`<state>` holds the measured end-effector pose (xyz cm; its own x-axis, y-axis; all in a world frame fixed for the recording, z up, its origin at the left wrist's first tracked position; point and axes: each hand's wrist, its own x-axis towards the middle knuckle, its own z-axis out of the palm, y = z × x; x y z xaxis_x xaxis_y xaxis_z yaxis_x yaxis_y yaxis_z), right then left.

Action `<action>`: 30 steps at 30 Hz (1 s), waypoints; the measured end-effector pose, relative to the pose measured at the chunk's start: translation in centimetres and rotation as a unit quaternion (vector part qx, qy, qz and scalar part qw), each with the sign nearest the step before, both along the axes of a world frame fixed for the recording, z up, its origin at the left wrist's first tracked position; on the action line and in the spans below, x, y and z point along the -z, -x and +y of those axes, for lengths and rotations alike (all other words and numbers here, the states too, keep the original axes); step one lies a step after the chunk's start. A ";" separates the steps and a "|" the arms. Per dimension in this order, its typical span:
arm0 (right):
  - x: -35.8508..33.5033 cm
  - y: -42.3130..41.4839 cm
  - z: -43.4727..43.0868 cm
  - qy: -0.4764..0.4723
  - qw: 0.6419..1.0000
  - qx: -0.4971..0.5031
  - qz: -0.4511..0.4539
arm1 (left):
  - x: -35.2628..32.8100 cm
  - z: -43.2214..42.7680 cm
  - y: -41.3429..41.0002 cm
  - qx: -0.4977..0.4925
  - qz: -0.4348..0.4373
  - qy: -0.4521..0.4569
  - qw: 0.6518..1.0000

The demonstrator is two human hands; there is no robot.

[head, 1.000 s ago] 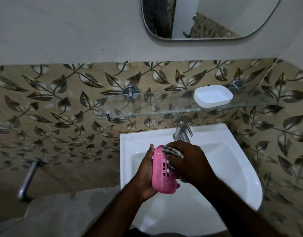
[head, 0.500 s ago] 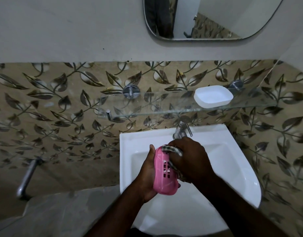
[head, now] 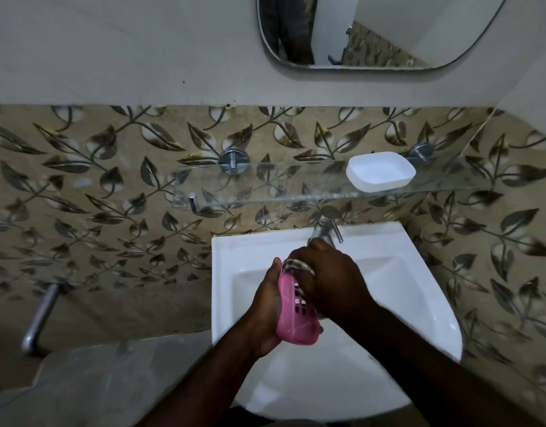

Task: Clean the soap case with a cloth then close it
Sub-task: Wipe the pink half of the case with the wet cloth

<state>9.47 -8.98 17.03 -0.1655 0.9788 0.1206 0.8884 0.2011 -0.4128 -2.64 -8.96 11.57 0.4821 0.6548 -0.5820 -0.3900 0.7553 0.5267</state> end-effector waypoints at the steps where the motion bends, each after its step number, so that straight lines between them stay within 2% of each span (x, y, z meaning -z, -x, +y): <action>1: 0.2 0.5 -0.3 -0.006 1.000 -0.014 -0.004 | -0.1 0.0 0.2 -0.011 0.001 0.002 1.000; 6: 0.7 0.2 -2.0 0.031 0.996 -0.077 0.044 | 0.0 0.2 0.9 -0.034 -0.002 0.000 0.999; 11: 0.4 0.8 0.3 -0.021 0.989 0.036 0.143 | -1.0 0.6 0.1 -0.046 -0.002 -0.033 0.998; 16: 0.6 1.6 -1.7 0.000 0.988 0.016 0.151 | -0.6 0.9 1.3 -0.024 0.026 -0.072 0.997; 22: 0.1 1.7 0.5 -0.010 0.978 0.102 0.183 | -0.9 0.5 0.5 -0.040 0.004 -0.072 0.997; 28: -0.3 2.2 -1.7 0.009 0.979 -0.001 0.202 | -0.8 0.7 1.5 -0.042 -0.003 -0.089 0.995; 30: -0.5 1.8 -1.5 0.037 0.977 0.004 0.210 | -1.0 0.5 1.3 -0.035 0.002 -0.085 0.996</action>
<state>7.72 -10.46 17.54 -0.1094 0.9884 0.1058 0.6395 0.1515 -0.7537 -3.98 -8.46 12.57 0.4293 0.7762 -0.4618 -0.4357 0.6258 0.6469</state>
